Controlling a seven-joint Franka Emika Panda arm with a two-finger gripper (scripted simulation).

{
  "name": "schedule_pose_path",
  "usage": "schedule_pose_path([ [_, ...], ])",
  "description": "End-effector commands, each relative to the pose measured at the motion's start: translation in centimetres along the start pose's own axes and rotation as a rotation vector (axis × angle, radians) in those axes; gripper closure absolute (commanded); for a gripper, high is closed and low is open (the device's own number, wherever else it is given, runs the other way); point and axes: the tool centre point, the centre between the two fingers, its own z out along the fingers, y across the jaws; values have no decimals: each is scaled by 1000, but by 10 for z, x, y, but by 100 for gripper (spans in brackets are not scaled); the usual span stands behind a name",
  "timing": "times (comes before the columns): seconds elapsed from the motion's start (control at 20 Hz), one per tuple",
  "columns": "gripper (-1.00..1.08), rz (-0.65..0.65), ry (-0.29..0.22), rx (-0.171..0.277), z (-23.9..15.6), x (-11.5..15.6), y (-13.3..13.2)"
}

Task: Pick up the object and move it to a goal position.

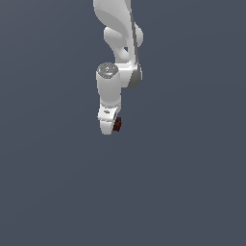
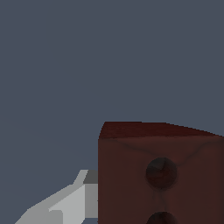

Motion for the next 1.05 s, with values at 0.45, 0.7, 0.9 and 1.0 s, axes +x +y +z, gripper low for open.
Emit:
schedule_pose_path([
  [0.45, 108, 0, 2, -2, -54, -17, -37],
  [0.7, 108, 0, 3, -2, -63, -19, -43],
  [0.9, 108, 0, 3, -2, -66, -20, -44],
  [1.0, 108, 0, 2, -2, -65, -20, -43],
])
